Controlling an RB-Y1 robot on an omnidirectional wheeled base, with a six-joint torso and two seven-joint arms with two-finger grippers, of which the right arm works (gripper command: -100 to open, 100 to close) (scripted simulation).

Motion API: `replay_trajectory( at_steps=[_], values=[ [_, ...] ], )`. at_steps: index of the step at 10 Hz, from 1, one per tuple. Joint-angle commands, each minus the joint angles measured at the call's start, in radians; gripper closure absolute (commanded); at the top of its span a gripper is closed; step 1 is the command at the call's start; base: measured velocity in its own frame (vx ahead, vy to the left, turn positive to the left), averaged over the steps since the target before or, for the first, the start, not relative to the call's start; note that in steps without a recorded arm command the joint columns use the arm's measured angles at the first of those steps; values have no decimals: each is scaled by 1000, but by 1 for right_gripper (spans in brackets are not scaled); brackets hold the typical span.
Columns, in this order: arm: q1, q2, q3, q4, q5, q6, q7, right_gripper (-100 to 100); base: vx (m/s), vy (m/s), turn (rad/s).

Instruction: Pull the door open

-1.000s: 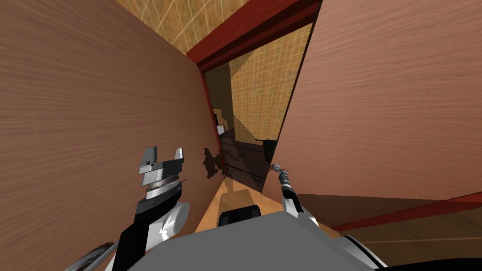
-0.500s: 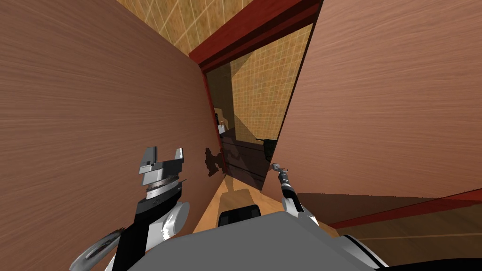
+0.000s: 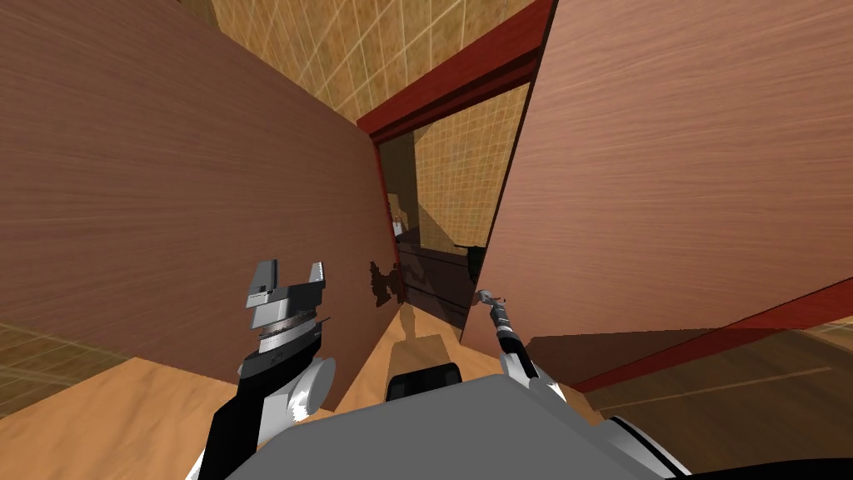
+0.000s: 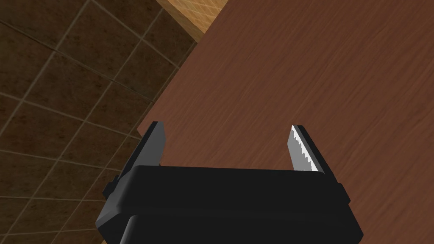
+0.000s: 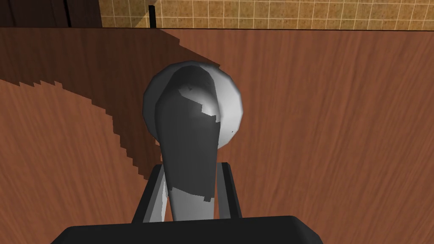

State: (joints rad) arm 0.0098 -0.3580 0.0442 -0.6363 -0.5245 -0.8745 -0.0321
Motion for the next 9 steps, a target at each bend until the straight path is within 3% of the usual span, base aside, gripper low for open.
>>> replay_trajectory(
  at_steps=[1,3,9],
  values=[
    [7,-6,18,-15,13,0,-14,100,-231,-14,93],
    [10,-8,20,-21,15,6,-14,100,-156,-18,41],
    [50,-50,96,-44,48,-32,-84,100,-226,-21,118]
  ],
)
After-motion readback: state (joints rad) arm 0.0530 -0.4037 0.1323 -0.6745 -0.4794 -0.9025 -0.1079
